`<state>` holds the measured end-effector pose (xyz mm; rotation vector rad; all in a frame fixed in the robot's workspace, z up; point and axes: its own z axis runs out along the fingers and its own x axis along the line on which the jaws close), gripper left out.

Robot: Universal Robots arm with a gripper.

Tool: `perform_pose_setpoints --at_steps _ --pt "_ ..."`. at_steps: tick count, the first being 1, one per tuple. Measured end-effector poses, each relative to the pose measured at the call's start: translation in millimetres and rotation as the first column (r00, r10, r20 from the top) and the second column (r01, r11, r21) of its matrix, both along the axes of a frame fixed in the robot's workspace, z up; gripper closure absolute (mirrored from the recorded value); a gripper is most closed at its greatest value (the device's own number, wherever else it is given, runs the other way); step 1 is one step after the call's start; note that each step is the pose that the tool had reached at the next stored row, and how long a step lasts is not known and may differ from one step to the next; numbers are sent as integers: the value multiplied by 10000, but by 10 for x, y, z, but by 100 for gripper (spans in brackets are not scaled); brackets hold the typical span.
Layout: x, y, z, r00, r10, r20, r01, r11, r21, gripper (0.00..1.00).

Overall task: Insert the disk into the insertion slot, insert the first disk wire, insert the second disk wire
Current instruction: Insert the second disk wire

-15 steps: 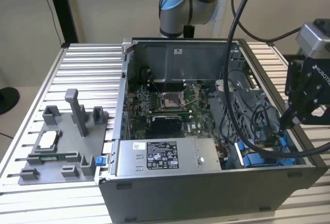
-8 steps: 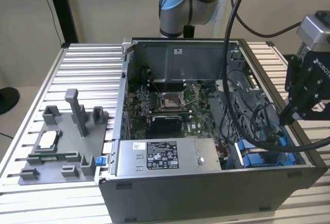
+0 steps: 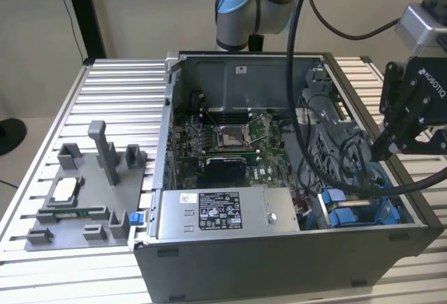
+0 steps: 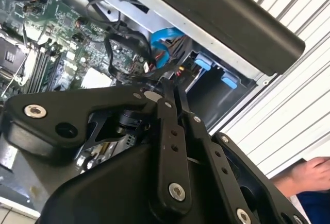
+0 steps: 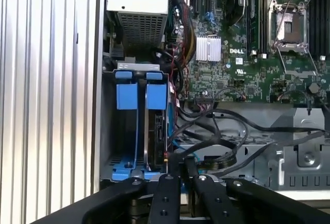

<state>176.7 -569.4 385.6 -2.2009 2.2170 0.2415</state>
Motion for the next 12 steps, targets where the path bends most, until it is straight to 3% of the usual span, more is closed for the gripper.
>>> perform_pose_setpoints --at_steps 5,12 --pt "-123 -7 24 10000 -33 -1 33 9999 112 100" --pt "-289 -11 21 10000 -39 43 39 9999 125 100"
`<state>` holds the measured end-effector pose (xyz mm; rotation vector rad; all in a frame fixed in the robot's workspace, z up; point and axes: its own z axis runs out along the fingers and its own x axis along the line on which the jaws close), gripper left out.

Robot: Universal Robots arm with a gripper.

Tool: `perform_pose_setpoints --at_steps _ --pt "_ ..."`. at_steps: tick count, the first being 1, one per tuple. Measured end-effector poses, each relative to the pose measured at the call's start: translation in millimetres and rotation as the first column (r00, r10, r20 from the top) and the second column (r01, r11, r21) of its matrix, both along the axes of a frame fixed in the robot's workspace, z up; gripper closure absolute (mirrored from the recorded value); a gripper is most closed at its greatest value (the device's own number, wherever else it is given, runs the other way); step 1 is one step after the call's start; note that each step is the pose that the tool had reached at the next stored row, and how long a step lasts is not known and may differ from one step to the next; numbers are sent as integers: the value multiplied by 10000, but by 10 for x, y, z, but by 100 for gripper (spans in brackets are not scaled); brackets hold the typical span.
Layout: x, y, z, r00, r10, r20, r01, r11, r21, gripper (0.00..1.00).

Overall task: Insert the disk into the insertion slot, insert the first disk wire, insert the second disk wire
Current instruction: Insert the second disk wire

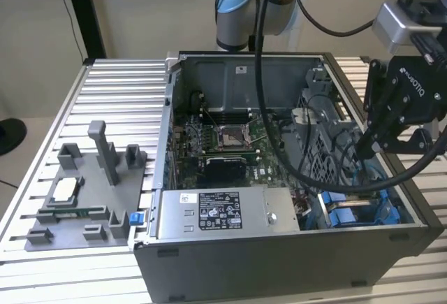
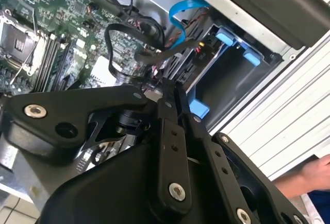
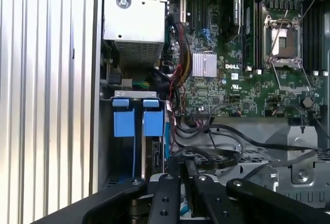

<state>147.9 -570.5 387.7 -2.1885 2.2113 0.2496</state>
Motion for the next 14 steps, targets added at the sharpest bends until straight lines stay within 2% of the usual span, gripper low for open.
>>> perform_pose_setpoints --at_steps 4,10,14 --pt "-29 -2 -29 10000 1 27 -1 10000 1 100" --pt "-40 -28 -96 9999 1 140 -1 10000 2 100" --pt "-42 -52 -149 9998 1 176 -2 10000 2 100"
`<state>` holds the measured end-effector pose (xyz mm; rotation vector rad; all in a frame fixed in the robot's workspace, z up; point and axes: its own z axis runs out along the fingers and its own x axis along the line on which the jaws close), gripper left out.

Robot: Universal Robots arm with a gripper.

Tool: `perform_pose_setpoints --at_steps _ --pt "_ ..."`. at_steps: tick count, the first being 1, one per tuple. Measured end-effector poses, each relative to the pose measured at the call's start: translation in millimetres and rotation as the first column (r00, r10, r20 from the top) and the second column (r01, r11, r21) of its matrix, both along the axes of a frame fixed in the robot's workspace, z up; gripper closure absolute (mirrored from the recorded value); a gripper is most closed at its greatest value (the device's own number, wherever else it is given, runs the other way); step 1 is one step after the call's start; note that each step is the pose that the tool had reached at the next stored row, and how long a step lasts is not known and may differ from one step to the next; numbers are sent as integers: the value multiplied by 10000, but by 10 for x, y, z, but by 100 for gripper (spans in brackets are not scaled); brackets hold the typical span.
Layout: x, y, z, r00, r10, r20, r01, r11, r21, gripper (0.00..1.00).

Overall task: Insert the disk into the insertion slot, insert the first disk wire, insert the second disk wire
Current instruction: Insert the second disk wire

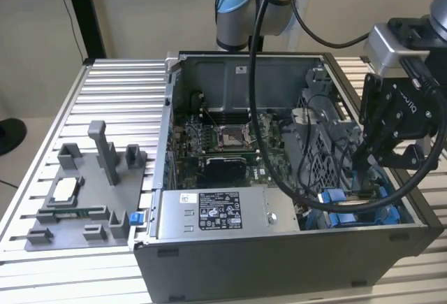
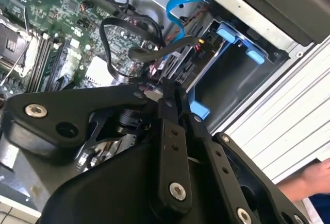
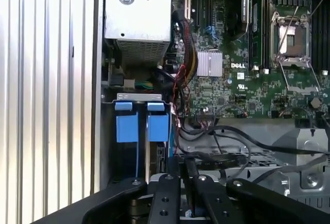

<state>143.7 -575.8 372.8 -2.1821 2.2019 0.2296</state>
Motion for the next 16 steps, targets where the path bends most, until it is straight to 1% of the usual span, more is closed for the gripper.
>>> perform_pose_setpoints --at_steps 9,13,16 --pt "-1 -58 -88 10000 -1 25 1 10000 -4 100" --pt "-1 -89 -112 10000 -1 64 1 10000 -1 100" --pt "-1 -96 -125 10000 0 98 0 10000 -2 100"
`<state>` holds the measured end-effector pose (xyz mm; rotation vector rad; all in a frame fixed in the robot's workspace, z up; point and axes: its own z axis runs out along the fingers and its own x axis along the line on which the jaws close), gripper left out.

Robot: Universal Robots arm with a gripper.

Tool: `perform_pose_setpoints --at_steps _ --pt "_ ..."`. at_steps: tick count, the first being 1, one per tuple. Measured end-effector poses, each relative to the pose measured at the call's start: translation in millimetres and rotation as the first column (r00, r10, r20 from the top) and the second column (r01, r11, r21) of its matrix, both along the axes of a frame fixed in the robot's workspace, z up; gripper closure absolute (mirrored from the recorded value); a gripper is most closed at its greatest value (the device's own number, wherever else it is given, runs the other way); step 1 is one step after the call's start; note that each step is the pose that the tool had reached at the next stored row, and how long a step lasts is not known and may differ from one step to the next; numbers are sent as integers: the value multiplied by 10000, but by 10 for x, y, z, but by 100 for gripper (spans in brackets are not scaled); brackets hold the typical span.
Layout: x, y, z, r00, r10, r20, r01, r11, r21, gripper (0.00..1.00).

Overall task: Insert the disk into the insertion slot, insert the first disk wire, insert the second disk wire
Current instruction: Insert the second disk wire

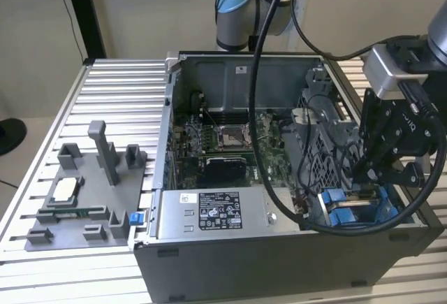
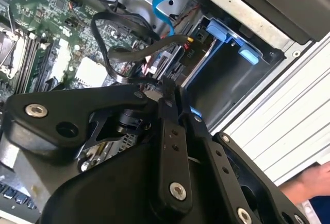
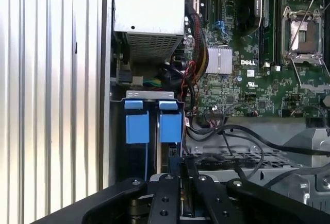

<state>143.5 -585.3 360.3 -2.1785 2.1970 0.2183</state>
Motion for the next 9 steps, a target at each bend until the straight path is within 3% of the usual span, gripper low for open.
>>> perform_pose_setpoints --at_steps 4,5,6,8,9 --pt "-3 -1 -21 10000 1 78 -1 10000 -2 100" --pt "-7 -1 -25 9999 1 142 -1 10000 -5 100" --pt "-15 -1 -27 9997 4 248 -3 10000 -10 100" --pt "-50 -1 -30 9987 3 503 -3 10000 -19 100" --pt "-69 -1 -31 9984 4 560 -2 10000 -25 100"
